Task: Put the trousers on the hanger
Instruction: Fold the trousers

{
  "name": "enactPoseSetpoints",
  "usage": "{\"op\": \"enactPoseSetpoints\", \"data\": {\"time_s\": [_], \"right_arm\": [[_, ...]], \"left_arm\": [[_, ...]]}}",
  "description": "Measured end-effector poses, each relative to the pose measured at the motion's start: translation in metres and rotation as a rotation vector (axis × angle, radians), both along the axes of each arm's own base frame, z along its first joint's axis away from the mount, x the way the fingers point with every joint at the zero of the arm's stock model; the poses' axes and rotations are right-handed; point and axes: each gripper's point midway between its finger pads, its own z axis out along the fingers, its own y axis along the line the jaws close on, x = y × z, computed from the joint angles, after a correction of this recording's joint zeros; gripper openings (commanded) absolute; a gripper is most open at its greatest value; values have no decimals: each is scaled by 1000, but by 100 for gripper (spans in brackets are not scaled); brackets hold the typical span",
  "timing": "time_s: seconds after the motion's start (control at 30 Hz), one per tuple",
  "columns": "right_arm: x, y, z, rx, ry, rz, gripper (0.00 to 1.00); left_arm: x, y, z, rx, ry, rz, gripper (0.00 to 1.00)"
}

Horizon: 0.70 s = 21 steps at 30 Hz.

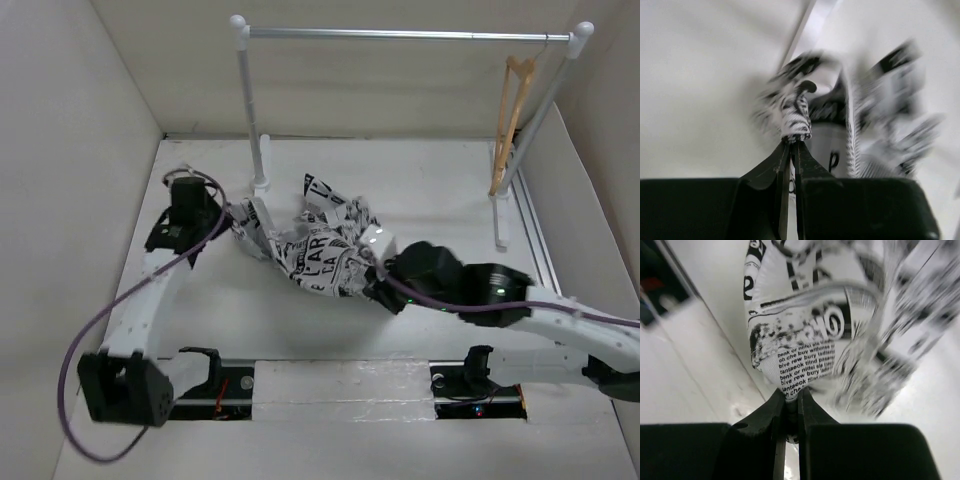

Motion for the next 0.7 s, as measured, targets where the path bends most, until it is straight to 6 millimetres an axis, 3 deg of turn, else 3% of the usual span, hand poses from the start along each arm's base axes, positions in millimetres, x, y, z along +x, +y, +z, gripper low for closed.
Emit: {"op": "enactPoseSetpoints", "data": {"time_s": [0.03, 0.07, 0.13, 0.2, 0.27, 0.3, 0.37, 0.43, 0.53, 0.63, 0.7], "right_arm": [[-7, -12, 19, 3, 8, 0, 0], [-7, -10, 85, 171, -56, 4, 0], [-19, -32, 153, 254, -70, 19, 0], [-28, -46, 228, 395, -116, 34, 0], [-38, -67, 300, 557, -172, 52, 0], [-42, -76, 325, 620, -197, 54, 0], [-48, -101, 356, 704, -236, 36, 0], [-45, -124, 360, 722, -261, -22, 0], [-26, -139, 328, 627, -271, -157, 0], [5, -137, 267, 406, -282, -322, 0], [32, -136, 225, 227, -290, -442, 0]], "left_arm": [[1, 9, 40, 18, -92, 32, 0], [3, 19, 101, 29, -246, 72, 0], [-9, 37, 193, 52, -459, 146, 0], [-35, 52, 277, 62, -647, 217, 0], [-66, 67, 336, 71, -785, 284, 0], [-83, 76, 359, 81, -837, 320, 0], [-115, 90, 390, 97, -914, 380, 0], [-138, 100, 407, 112, -957, 427, 0], [-137, 103, 402, 140, -938, 433, 0], [-96, 91, 359, 177, -821, 368, 0], [-47, 76, 313, 192, -690, 296, 0]]}}
